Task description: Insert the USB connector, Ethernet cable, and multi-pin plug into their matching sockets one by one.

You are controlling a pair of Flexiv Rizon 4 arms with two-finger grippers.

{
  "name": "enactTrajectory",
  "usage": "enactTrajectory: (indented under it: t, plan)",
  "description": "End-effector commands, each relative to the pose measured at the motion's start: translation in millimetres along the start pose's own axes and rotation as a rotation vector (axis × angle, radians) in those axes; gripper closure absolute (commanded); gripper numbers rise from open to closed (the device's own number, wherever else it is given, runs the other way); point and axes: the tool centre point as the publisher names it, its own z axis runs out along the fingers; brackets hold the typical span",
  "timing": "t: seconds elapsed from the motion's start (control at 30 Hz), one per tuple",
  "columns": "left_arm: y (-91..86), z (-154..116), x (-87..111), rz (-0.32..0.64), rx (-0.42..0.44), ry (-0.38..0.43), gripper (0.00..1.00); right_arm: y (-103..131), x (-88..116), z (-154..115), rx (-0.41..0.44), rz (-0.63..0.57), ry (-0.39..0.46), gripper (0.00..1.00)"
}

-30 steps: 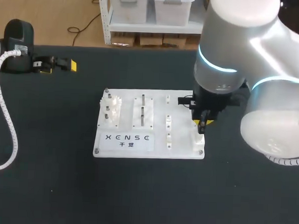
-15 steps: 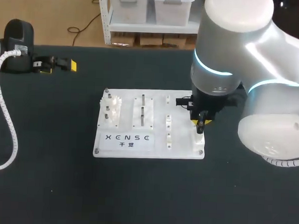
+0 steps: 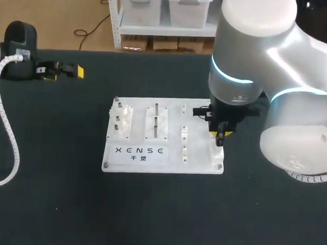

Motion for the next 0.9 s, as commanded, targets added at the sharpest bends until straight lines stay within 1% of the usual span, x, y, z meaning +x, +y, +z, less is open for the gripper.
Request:
enactTrajectory:
  t: [0.03, 0.7, 0.9]
  plan:
    - [0.0, 0.0, 0.0, 0.000, 0.000, 0.000, 0.00, -1.2, 1.5, 0.6, 0.001, 0.000, -0.004, 1.00]
    - [0.0, 0.0, 0.0, 0.000, 0.000, 0.000, 0.00, 3.4, 0.0, 2.8, -0.004, 0.002, 0.000, 1.00]
    - [0.0, 0.0, 0.0, 0.000, 0.000, 0.000, 0.00, 2.6, 0.9, 3.6, 0.009, -0.006, -0.005, 1.00]
